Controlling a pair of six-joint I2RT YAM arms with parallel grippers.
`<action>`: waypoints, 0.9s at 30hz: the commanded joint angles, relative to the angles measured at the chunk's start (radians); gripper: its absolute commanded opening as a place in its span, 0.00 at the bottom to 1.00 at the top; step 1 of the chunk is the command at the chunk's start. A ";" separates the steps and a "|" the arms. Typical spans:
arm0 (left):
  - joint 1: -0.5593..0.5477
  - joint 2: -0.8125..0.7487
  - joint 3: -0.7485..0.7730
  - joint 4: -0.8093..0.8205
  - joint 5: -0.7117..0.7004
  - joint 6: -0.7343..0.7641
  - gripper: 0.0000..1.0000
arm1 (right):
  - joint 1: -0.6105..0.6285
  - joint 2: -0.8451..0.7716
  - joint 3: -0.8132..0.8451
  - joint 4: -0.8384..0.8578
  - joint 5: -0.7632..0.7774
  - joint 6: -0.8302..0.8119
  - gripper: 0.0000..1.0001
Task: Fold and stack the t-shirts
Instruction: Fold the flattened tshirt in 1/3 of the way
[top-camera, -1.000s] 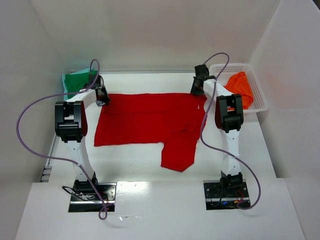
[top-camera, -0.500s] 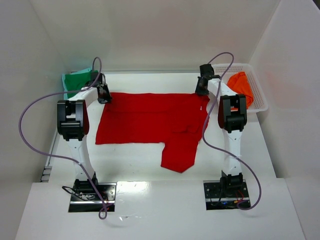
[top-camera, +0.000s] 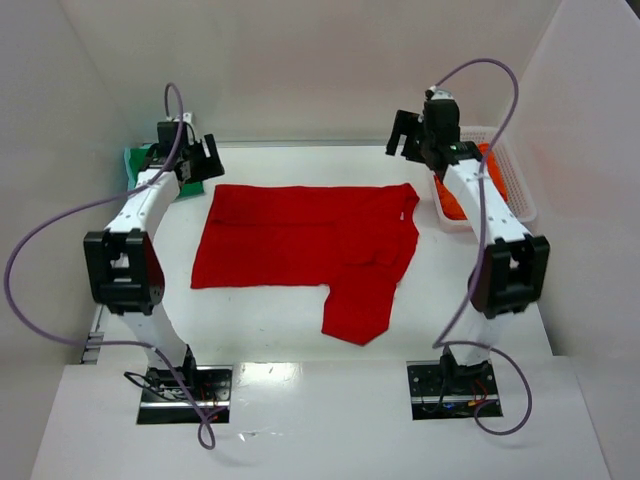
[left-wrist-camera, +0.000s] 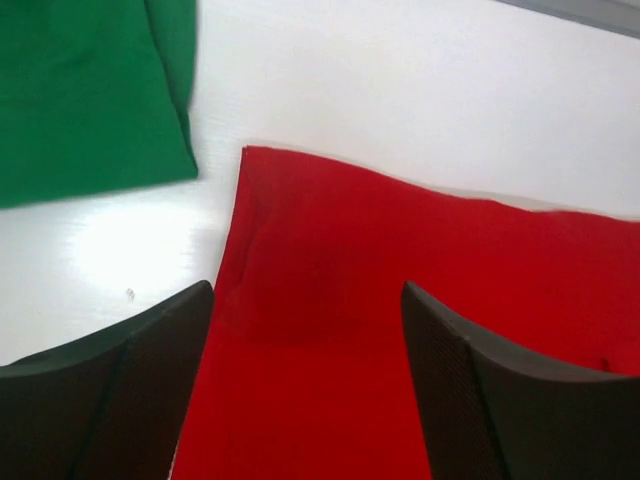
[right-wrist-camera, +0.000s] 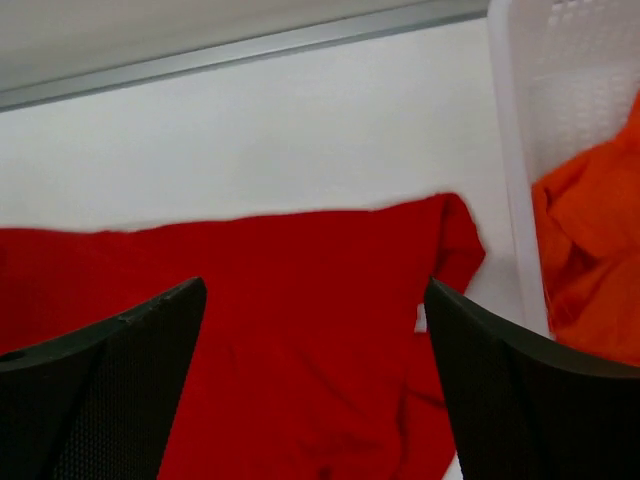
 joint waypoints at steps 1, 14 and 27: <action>-0.001 -0.177 -0.173 0.000 0.002 -0.061 0.91 | 0.015 -0.176 -0.253 -0.028 0.001 0.095 1.00; -0.001 -0.457 -0.531 0.005 0.010 -0.248 0.99 | 0.100 -0.543 -0.780 -0.154 -0.110 0.385 1.00; 0.020 -0.465 -0.555 0.005 0.021 -0.286 0.99 | 0.253 -0.521 -0.914 -0.206 -0.060 0.610 1.00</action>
